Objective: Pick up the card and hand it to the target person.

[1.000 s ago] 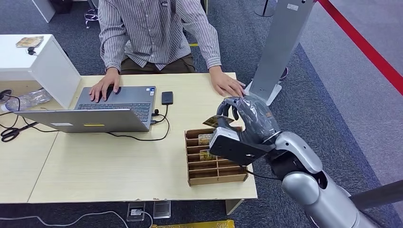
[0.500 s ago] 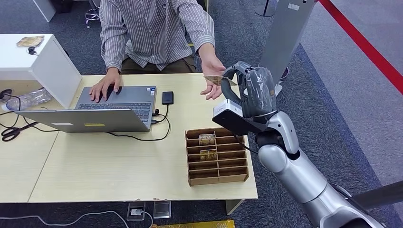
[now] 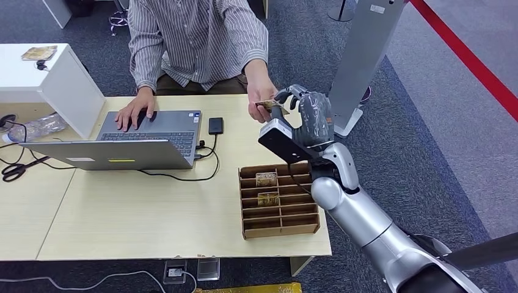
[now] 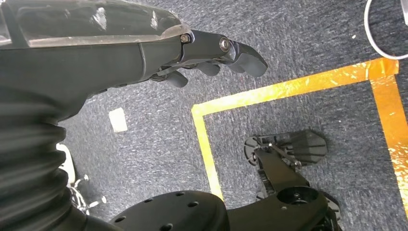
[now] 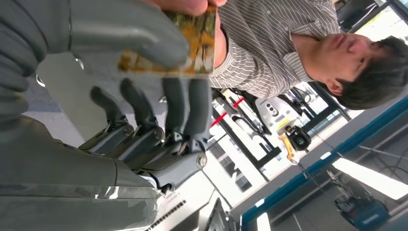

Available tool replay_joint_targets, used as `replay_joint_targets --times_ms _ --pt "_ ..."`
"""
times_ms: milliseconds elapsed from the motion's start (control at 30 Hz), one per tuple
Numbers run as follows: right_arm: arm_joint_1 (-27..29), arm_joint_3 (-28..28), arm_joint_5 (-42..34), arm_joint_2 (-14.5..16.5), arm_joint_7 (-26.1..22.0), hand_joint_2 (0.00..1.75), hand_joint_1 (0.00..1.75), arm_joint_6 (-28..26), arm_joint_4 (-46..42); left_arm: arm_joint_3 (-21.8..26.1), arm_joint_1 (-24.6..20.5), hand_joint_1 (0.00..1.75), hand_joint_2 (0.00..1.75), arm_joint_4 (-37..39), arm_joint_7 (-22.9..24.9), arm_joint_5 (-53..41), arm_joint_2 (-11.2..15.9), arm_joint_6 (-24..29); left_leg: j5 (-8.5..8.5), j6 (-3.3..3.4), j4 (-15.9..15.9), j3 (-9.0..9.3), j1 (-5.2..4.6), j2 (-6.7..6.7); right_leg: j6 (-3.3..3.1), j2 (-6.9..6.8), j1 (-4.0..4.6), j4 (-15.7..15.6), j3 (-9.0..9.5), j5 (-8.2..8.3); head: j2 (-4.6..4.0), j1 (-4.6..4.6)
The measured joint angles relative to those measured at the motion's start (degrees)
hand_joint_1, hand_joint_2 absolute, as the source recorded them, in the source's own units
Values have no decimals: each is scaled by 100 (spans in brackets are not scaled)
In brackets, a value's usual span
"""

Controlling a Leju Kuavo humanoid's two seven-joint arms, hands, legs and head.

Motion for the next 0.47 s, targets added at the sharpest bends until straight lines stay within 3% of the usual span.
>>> replay_joint_targets --times_ms 33,267,467 --pt "-15 26 -55 27 -11 175 0 -29 69 -1 4 0 0 0 -18 1 1 1 0 0 0 0 0 0 0 0 0 0 0 0 -1 -1" --pt "-31 156 -817 85 -22 175 0 -31 232 -3 67 0 0 1 -74 119 15 85 0 0 0 1 0 1 0 1 0 0 -5 0 0 -1" --pt "363 183 -1791 -94 125 175 0 474 -385 -1 123 0 0 0 32 249 48 162 -1 -1 1 3 0 2 0 3 0 -1 -8 0 -1 -2"
